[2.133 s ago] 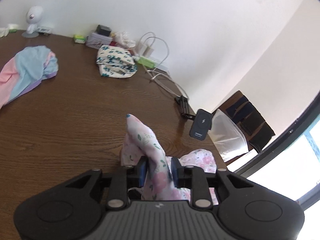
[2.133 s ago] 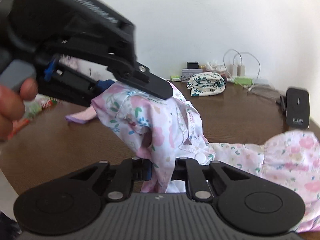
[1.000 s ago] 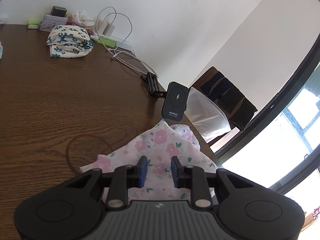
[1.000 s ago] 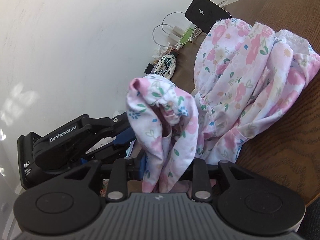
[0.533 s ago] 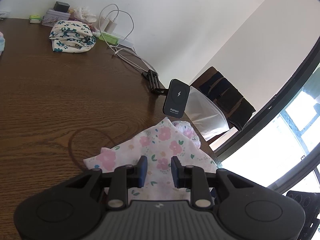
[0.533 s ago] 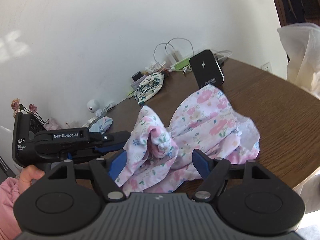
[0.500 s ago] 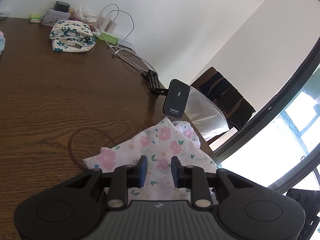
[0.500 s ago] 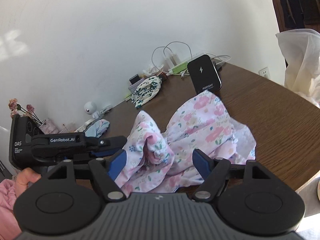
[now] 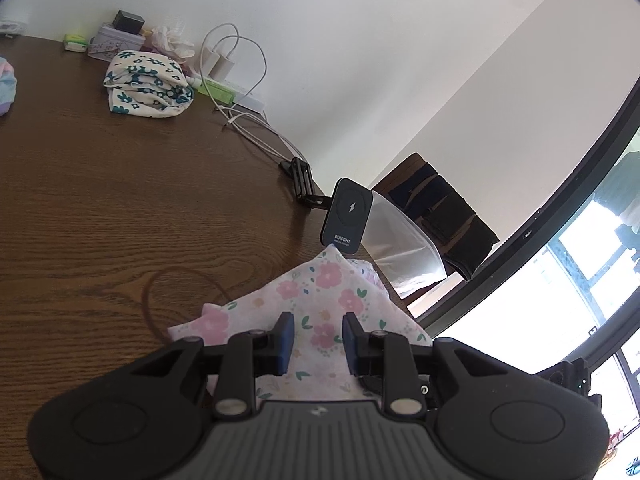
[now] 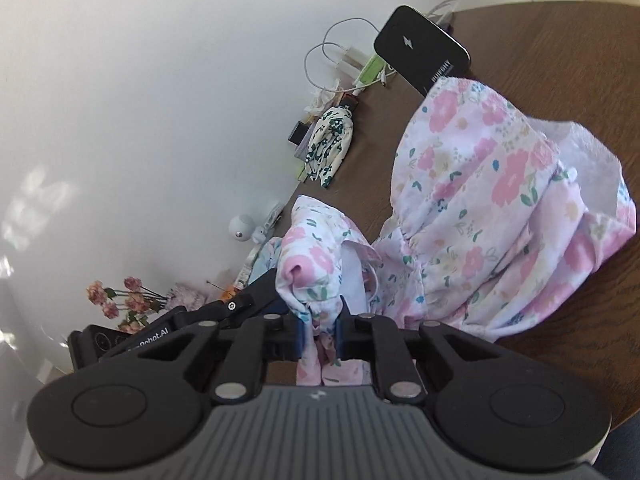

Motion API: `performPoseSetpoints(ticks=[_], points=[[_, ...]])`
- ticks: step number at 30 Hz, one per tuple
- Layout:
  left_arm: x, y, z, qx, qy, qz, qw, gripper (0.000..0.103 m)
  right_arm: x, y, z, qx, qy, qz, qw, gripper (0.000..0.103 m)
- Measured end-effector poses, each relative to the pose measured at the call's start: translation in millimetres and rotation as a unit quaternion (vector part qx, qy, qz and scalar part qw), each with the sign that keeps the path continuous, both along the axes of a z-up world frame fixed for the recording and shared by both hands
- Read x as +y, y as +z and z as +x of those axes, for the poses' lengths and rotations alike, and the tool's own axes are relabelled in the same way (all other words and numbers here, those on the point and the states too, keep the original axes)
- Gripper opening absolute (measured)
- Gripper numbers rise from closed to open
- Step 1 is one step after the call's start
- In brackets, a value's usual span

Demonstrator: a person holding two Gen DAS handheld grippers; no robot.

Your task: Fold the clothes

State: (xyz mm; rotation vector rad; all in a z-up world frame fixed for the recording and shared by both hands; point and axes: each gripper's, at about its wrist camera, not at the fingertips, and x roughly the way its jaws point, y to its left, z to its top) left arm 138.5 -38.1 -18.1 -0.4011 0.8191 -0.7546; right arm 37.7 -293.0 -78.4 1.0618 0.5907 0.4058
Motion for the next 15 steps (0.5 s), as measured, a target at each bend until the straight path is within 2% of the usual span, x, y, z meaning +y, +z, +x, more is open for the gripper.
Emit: performPoseSetpoints(ticks=[2, 4, 12, 15], points=[[-1.9, -0.6, 0.9, -0.001, -0.003, 0.0, 1.0, 0.024, -3.6, -14.3, -0.4, 0.025, -0.016, 0.025, 0.999, 0.013], [-3.9, -1.2, 1.9, -0.002, -0.006, 0.0, 1.0, 0.024, -5.1, -25.3, 1.5, 0.049, -0.025, 0.026, 0.998, 0.013], [-19.7, -9.2, 7.3, 0.005, -0.016, 0.013, 0.9998, 0.023, -1.0, -24.5, 3.3, 0.052, -0.015, -0.004, 0.999, 0.012], [-23.0, -12.6, 9.0, 0.01, -0.017, 0.024, 0.9995, 0.023, -1.9, -12.9, -1.4, 0.043, 0.0, -0.044, 0.998, 0.022]])
